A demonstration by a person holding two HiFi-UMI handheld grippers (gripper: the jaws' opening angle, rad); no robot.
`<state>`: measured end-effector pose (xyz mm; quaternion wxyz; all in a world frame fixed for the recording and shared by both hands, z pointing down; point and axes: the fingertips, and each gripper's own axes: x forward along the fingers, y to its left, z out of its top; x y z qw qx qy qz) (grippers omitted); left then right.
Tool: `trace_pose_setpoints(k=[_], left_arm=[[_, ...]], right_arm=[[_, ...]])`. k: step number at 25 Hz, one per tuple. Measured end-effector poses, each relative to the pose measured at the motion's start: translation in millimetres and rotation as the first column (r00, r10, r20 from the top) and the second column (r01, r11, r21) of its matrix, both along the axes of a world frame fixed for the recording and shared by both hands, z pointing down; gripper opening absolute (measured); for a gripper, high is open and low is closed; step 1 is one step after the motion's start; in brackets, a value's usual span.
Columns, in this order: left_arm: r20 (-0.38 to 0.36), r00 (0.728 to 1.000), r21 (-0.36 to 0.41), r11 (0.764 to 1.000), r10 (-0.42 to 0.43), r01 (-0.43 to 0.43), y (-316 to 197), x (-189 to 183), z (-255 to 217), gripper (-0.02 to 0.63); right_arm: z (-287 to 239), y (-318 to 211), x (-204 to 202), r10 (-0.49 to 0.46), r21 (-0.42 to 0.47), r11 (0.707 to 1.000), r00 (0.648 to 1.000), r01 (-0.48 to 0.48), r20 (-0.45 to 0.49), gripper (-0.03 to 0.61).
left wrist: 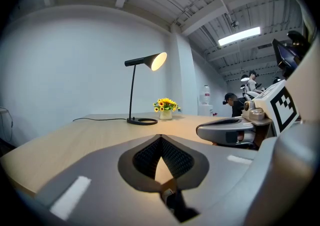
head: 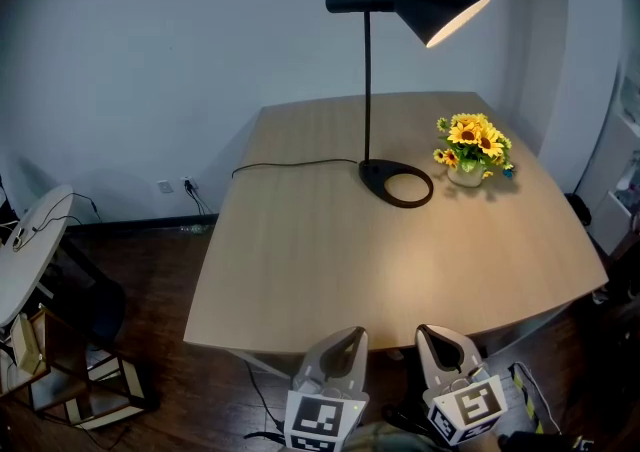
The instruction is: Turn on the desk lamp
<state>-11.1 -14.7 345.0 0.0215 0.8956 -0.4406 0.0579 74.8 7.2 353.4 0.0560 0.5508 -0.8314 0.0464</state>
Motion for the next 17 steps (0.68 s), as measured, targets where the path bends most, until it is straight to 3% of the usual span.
trace_pose_setpoints(k=[17], left_arm=[[0.002,1.000,-0.016,1.000,0.004,-0.004,-1.0,1.2,4.8,-0.002]], right_arm=[[1.5,-0.4,0.7,0.002,-0.004,1.000,1.000,-0.002,0.001,-0.003]])
